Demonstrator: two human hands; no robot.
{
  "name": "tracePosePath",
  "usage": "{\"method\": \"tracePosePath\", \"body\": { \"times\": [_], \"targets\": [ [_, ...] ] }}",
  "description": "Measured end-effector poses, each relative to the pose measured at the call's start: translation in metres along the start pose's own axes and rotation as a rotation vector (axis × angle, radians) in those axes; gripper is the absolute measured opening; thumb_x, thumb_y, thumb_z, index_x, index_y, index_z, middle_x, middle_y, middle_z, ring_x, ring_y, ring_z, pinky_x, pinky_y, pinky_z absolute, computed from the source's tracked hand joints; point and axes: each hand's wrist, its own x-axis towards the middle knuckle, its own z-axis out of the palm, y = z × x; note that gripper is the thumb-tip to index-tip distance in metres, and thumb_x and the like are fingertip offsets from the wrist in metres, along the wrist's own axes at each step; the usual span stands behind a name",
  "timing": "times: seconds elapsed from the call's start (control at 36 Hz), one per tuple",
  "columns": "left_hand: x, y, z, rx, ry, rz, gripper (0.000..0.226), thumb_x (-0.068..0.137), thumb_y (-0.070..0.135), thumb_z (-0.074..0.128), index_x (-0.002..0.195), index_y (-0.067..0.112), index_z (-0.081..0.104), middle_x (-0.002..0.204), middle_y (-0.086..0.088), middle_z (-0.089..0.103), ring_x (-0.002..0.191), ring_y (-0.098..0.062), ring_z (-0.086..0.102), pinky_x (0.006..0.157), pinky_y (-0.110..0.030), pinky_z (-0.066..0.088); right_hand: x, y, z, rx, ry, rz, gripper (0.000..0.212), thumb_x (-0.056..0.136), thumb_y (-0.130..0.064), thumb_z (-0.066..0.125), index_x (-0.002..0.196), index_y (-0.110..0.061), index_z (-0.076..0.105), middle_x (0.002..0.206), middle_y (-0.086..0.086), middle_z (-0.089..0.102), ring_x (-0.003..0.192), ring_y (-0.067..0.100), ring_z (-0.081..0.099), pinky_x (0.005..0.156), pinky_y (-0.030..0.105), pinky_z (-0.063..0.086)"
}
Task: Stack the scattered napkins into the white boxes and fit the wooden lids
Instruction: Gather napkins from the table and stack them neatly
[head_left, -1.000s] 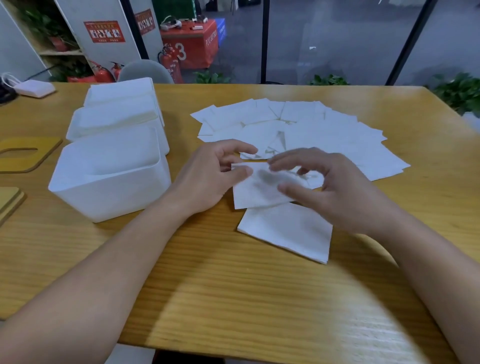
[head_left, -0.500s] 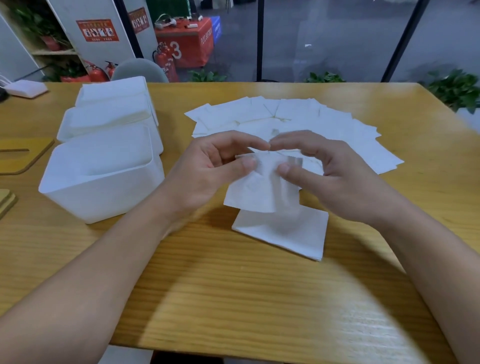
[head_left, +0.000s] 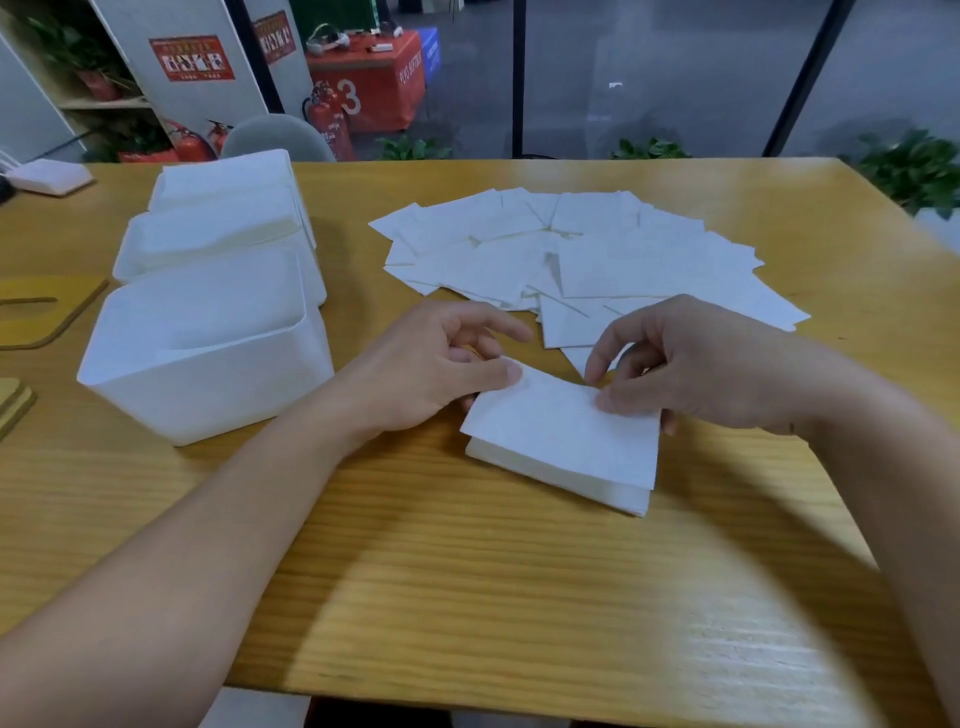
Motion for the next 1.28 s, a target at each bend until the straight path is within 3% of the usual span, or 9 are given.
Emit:
{"method": "tracePosePath", "body": {
  "times": [0.25, 0.33, 0.47, 0.58, 0.75, 1.0, 1.11, 1.19, 1.28],
  "targets": [
    [-0.001, -0.005, 0.001, 0.137, -0.039, 0.032, 0.032, 0.097, 0.016, 0.082, 0.125, 0.03, 0.075, 0.098, 0.001, 0.076, 0.071, -0.021, 0.076, 0.067, -0.032, 0.059, 0.001, 0.005, 0.003, -0.103, -0.042, -0.001, 0.01, 0.087, -0.023, 0.085, 0.094, -0.024, 0.077, 0.079, 0.005, 0.073, 0.065, 0.013, 0.061, 0.067, 0.039, 0.054],
    [0.0, -0.006, -0.001, 0.185, -0.04, 0.037, 0.03, 0.099, 0.017, 0.079, 0.124, 0.033, 0.075, 0.097, 0.004, 0.076, 0.071, -0.019, 0.076, 0.065, -0.029, 0.056, 0.001, 0.005, 0.005, -0.159, -0.024, -0.017, 0.014, 0.085, -0.031, 0.088, 0.093, -0.027, 0.077, 0.079, 0.0, 0.073, 0.064, 0.01, 0.057, 0.066, 0.038, 0.046],
    [0.0, -0.005, 0.001, 0.213, -0.028, 0.04, 0.024, 0.103, 0.025, 0.076, 0.124, 0.037, 0.074, 0.096, 0.005, 0.075, 0.074, -0.017, 0.076, 0.066, -0.021, 0.053, 0.003, 0.004, 0.009, -0.163, 0.04, -0.066, 0.015, 0.085, -0.031, 0.09, 0.09, -0.027, 0.077, 0.078, -0.004, 0.073, 0.063, 0.009, 0.06, 0.062, 0.033, 0.05],
    [0.0, -0.003, 0.002, 0.21, -0.024, 0.046, 0.034, 0.099, 0.025, 0.08, 0.13, 0.037, 0.071, 0.093, 0.004, 0.077, 0.076, -0.019, 0.076, 0.072, -0.029, 0.059, 0.004, 0.003, 0.009, -0.115, 0.021, -0.059, 0.015, 0.085, -0.029, 0.091, 0.091, -0.024, 0.077, 0.078, -0.002, 0.074, 0.062, 0.009, 0.061, 0.06, 0.029, 0.049],
    [0.002, -0.006, 0.002, 0.2, -0.011, 0.062, 0.044, 0.101, 0.023, 0.077, 0.14, 0.039, 0.064, 0.095, 0.005, 0.076, 0.076, -0.017, 0.072, 0.08, -0.029, 0.058, 0.005, 0.005, 0.009, -0.086, -0.004, -0.024, 0.017, 0.085, -0.028, 0.091, 0.093, -0.022, 0.077, 0.08, 0.0, 0.075, 0.064, 0.015, 0.065, 0.065, 0.039, 0.057],
    [0.001, -0.009, 0.003, 0.29, 0.033, 0.092, 0.045, 0.1, 0.026, 0.077, 0.139, 0.042, 0.064, 0.099, 0.008, 0.069, 0.074, -0.008, 0.062, 0.075, -0.02, 0.052, 0.005, 0.006, 0.009, -0.166, -0.03, -0.042, 0.026, 0.08, -0.039, 0.095, 0.094, -0.026, 0.076, 0.08, 0.0, 0.072, 0.064, 0.01, 0.058, 0.065, 0.037, 0.049],
    [-0.002, -0.006, 0.003, 0.423, 0.012, 0.159, 0.025, 0.096, 0.042, 0.08, 0.118, 0.05, 0.072, 0.116, 0.019, 0.058, 0.102, -0.002, 0.059, 0.084, -0.012, 0.043, 0.007, 0.008, 0.006, -0.165, 0.128, -0.106, 0.019, 0.085, -0.047, 0.088, 0.092, -0.031, 0.08, 0.086, -0.012, 0.075, 0.072, 0.006, 0.065, 0.068, 0.027, 0.052],
    [-0.003, -0.003, 0.007, 0.446, -0.123, 0.211, 0.03, 0.095, 0.045, 0.082, 0.122, 0.051, 0.071, 0.132, 0.024, 0.057, 0.134, -0.005, 0.05, 0.103, -0.022, 0.044, 0.012, 0.012, 0.011, -0.203, 0.254, -0.18, 0.004, 0.096, -0.042, 0.078, 0.098, -0.04, 0.081, 0.101, -0.023, 0.072, 0.085, 0.003, 0.066, 0.073, 0.019, 0.049],
    [-0.003, -0.005, 0.011, 0.479, -0.174, 0.226, 0.026, 0.095, 0.047, 0.081, 0.119, 0.047, 0.071, 0.126, 0.024, 0.062, 0.133, -0.007, 0.05, 0.107, -0.028, 0.043, 0.019, 0.019, 0.018, -0.373, 0.245, -0.236, 0.017, 0.102, -0.038, 0.071, 0.117, -0.039, 0.08, 0.134, -0.027, 0.062, 0.104, -0.009, 0.058, 0.082, 0.01, 0.043]
  ]
}}
